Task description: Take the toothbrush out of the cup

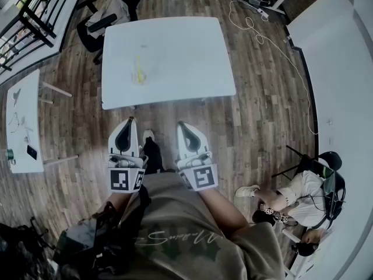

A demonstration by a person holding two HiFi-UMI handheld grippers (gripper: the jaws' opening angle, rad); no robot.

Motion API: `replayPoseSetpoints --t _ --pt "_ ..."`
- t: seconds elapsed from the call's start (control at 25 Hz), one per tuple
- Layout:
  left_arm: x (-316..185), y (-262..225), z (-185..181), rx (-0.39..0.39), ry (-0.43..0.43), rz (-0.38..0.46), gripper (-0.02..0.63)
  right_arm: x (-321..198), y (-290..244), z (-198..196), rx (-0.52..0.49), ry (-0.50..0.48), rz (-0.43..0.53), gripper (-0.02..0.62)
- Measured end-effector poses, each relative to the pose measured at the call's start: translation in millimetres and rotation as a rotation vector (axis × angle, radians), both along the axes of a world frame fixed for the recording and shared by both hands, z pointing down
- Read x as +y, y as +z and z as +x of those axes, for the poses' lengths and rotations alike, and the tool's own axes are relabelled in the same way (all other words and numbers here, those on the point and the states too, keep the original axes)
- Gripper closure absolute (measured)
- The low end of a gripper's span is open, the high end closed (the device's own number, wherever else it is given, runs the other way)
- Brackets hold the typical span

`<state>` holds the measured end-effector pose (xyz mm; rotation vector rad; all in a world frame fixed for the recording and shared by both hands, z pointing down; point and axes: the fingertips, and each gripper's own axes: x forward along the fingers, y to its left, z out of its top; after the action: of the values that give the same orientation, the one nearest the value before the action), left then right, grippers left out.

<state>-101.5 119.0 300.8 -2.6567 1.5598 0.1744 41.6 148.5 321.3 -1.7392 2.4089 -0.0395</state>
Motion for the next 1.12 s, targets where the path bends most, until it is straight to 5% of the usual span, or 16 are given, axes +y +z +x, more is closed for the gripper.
replayPoseSetpoints --t 0.2,0.48,0.72,1.12 --pt "-74.6 -2.6 -35.8 0.028 0.0 -0.045 0.595 -75.7 -4.9 -51.4 -0.006 -0.027 -0.052 0.592" --pt "-134.2 -3.1 -49.2 0.036 0.022 -0.06 0.595 -151.1 -6.3 -61.8 -0.05 0.026 -0.04 0.592" --pt "-151.9 2.9 -34.5 0.004 -0.031 -0.058 0.595 -176.7 -29.9 -54.9 -0.017 -0.052 0.032 0.592" --pt "-173.9 10.1 -36.9 0.04 -0.11 -0.035 0.595 -195.8 -12.3 -61.5 -0.016 -0.167 -0.033 0.584"
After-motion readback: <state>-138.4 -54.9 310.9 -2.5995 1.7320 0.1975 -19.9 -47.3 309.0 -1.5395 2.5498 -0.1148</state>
